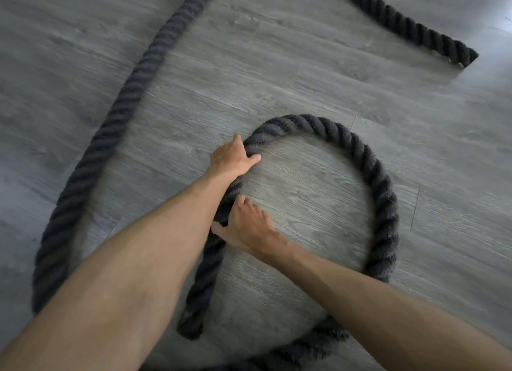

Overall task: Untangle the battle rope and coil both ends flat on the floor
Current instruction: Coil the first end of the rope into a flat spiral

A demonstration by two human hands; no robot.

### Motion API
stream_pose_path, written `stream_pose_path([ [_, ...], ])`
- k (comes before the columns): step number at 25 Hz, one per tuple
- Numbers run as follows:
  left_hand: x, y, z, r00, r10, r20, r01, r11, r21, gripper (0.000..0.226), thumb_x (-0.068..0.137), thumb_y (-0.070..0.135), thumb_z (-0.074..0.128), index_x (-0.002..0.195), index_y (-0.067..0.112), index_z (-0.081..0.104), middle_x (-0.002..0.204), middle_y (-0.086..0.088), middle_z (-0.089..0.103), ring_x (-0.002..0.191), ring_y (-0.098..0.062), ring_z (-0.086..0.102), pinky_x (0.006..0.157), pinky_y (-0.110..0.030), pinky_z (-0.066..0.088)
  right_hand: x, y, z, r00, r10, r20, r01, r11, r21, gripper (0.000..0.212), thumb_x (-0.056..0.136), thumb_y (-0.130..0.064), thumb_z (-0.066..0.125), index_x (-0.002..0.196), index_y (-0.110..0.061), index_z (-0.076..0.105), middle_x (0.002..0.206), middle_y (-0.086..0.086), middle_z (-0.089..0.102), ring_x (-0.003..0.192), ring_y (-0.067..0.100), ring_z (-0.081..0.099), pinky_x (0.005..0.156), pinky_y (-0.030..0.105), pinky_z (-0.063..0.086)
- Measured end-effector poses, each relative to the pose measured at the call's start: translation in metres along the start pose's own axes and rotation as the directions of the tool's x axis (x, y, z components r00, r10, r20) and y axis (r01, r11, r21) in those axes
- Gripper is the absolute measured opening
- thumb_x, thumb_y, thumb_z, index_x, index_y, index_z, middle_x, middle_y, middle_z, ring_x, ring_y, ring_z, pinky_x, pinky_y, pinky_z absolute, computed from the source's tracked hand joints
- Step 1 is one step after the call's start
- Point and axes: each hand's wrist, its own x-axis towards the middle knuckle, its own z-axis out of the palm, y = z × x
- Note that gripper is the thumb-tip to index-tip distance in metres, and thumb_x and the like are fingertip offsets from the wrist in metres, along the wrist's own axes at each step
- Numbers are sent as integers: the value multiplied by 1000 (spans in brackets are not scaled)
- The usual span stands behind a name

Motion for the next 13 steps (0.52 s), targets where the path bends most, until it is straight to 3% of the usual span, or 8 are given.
stream_pose_path([
  [4,-22,-24,-7,996,-10,90,0,994,108,76,84,65,60,135,11,45,134,-14,57,122,-34,55,95,-42,45,0,-11,3,996,85,30,-85,996,-8,80,89,-63,56,136,0,37,134,20,49,125,38,51,99,47,46],
  [6,-33,-31,-10,998,-15,55,8,992,124,65,88,60,59,126,7,54,128,-14,61,119,-33,57,92,-39,45,-8,-23,15,990,107,91,-103,993,-54,109,82,-75,57,151,0,19,144,24,41,132,39,44,103,51,45],
  [8,-46,-37,-12,999,-42,-6,43,994,99,59,90,53,62,124,6,55,125,-14,63,115,-32,59,89,-38,46,-11,-37,27,980,106,168,-100,994,-48,124,81,-69,65,158,0,-4,152,28,33,138,41,40,106,51,41],
  [11,-58,-55,-11,991,-61,-115,62,998,4,64,90,43,67,137,9,40,127,-18,59,115,-36,58,87,-43,48,-9,-44,23,981,79,178,-59,992,-114,108,86,-33,73,158,-2,-2,148,24,39,134,39,44,106,48,43],
  [13,-63,-72,-2,961,66,-267,-25,988,154,59,91,24,66,143,17,37,133,-23,51,120,-39,51,92,-48,46,-11,-36,10,987,72,142,-42,978,-202,84,87,-18,71,151,0,21,142,22,44,131,36,45,104,47,44],
])
